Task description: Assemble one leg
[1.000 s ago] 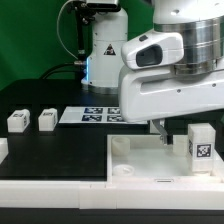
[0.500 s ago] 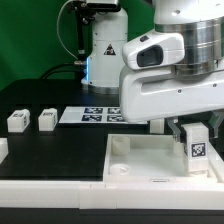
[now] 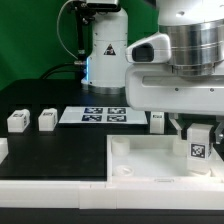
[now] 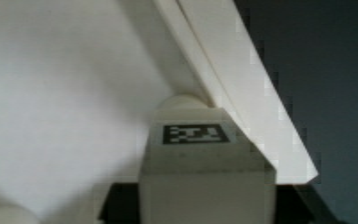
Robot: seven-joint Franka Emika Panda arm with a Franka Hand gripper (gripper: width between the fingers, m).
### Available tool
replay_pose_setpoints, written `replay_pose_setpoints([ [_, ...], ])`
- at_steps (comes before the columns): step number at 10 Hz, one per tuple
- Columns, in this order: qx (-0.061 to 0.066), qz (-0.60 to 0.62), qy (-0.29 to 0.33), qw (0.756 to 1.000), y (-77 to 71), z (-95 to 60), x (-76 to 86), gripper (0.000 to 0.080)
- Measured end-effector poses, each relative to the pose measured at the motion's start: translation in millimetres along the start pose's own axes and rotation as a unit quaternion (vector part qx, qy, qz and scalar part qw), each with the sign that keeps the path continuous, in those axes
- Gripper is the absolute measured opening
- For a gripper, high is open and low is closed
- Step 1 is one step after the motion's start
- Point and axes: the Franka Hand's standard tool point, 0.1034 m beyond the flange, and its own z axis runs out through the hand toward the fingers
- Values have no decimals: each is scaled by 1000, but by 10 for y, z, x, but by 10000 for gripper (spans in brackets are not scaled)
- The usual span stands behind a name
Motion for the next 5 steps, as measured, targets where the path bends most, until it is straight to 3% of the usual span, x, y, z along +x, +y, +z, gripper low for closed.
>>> replay_pose_setpoints([
  [2, 0, 115, 9, 993, -14, 1, 1, 292],
  [5, 7, 313, 4, 950, -17, 2, 6, 294],
])
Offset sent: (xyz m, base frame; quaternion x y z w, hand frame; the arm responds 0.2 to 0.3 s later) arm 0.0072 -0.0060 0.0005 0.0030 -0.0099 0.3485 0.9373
